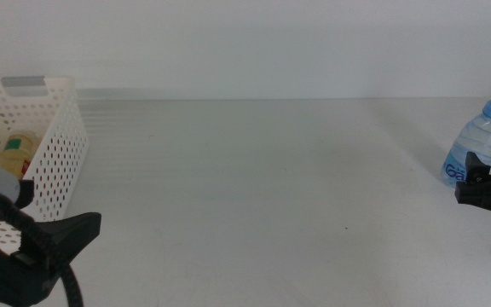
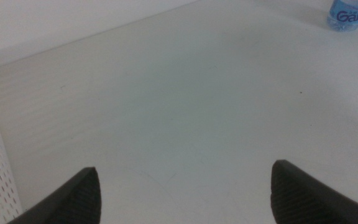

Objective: Use arms to grab the bottles and put them into the dustbin to the left of the table.

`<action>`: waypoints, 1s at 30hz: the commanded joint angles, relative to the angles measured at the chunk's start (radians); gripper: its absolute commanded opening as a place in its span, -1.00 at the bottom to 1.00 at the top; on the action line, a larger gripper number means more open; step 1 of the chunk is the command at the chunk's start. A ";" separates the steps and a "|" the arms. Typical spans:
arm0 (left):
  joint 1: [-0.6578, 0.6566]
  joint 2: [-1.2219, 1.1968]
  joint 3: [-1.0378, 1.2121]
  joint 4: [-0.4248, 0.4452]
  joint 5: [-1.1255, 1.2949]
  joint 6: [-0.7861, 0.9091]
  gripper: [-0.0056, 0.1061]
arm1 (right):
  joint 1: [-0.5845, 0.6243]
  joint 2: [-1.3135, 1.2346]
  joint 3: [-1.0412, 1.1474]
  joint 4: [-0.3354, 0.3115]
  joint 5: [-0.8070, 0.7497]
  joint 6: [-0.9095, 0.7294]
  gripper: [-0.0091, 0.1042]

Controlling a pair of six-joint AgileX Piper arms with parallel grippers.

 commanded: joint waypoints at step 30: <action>-0.004 0.001 -0.023 -0.022 -0.067 -0.008 0.72 | -0.265 0.239 -0.142 -0.559 -0.122 0.359 0.59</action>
